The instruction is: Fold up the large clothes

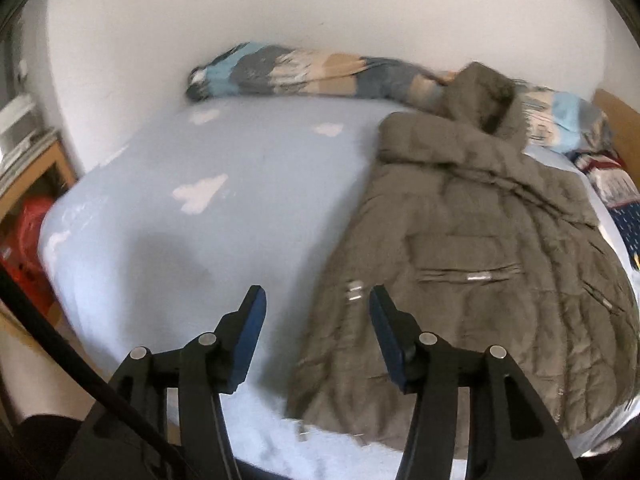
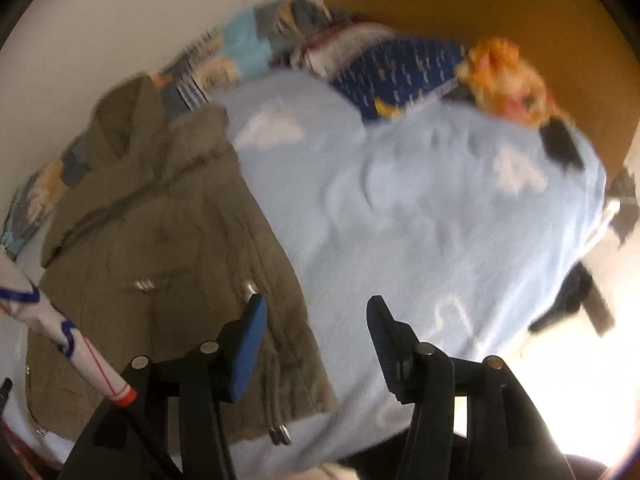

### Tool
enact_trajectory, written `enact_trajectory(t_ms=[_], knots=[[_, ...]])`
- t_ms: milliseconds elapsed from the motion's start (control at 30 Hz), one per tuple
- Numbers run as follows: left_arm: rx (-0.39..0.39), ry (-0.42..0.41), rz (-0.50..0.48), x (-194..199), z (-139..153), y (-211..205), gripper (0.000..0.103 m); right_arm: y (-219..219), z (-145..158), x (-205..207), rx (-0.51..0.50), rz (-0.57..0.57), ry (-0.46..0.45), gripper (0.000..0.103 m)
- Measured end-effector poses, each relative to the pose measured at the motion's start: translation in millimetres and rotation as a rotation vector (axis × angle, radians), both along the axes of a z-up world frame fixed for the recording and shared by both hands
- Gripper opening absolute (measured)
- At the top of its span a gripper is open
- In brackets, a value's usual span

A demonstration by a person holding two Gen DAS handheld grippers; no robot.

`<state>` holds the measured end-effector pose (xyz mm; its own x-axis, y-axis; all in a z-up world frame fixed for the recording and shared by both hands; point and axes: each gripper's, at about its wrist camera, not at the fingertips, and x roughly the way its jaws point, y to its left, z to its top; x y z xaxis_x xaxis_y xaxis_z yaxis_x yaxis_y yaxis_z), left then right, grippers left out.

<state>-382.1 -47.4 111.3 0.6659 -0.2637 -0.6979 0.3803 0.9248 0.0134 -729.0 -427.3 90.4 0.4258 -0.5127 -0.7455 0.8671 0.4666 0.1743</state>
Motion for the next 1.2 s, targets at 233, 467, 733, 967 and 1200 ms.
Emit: enact_trajectory(t_ms=[233,467,733,967,1200], knots=[[0.089,-0.076,-0.249,-61.0,-9.1,-96.8,0.064,55.4,13.2,70.3,-0.102,0.260,0.008,0.057],[0.190,-0.100,-0.380,-95.8,-51.0,-148.0,0.064,112.4,-21.1,130.6,-0.103,0.446,0.086,0.058],[0.214,-0.065,-0.368,-88.0,-79.0,-152.2,0.069,98.3,-62.0,137.4,-0.027,0.459,0.180,0.060],[0.201,-0.043,-0.359,-84.8,-86.6,-148.5,0.075,99.1,-70.7,140.4,-0.015,0.459,0.191,0.068],[0.201,-0.039,-0.359,-83.5,-87.2,-148.6,0.077,95.9,-73.8,143.0,-0.003,0.451,0.191,0.072]])
